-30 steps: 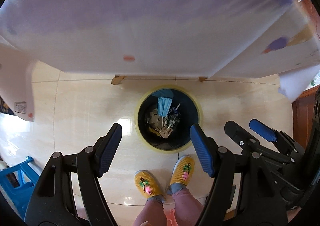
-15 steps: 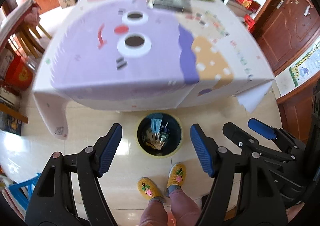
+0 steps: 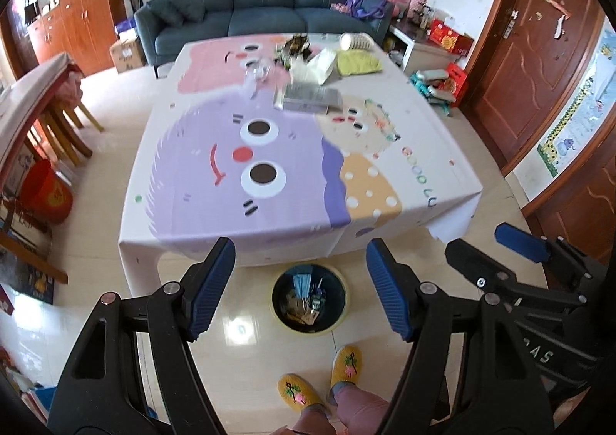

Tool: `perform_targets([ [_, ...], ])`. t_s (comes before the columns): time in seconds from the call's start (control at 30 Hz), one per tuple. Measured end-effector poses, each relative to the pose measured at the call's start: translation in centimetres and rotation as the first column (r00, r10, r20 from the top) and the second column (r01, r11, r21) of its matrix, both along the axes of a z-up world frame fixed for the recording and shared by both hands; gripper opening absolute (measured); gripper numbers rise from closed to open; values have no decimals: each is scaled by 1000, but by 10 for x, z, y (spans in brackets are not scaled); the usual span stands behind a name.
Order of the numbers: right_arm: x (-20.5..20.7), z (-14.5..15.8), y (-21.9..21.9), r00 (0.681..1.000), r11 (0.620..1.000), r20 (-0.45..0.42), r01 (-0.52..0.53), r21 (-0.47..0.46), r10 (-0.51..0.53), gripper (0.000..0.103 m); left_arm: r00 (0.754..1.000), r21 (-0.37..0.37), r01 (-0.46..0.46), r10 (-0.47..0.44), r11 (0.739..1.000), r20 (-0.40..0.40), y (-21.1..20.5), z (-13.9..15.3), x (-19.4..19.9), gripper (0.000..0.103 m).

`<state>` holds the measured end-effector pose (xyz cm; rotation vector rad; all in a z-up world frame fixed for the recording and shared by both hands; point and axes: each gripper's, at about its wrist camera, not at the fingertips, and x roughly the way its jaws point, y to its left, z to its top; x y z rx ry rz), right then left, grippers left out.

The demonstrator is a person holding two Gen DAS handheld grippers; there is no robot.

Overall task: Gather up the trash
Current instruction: 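Raise both tools back toward the table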

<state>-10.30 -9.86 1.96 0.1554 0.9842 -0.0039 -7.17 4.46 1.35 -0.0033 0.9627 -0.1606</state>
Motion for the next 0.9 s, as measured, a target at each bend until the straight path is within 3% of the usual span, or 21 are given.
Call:
perform_targets([
  [0.2, 1, 38, 2, 997, 999, 69, 23, -34, -21, 75, 998, 7, 25, -25, 1000, 57, 0, 30, 0, 68],
  [0.5, 8, 70, 8, 991, 995, 134, 17, -101, -4, 75, 993, 12, 27, -28, 1000, 111, -1, 58, 13, 68],
  [0.73, 28, 70, 4, 990, 994, 143, 14, -110, 2, 75, 994, 23, 32, -34, 999, 105, -9, 54, 38, 68],
  [0.9, 74, 54, -13, 991, 996, 132, -3, -94, 16, 76, 996, 38, 14, -17, 999, 89, -20, 39, 84, 68],
])
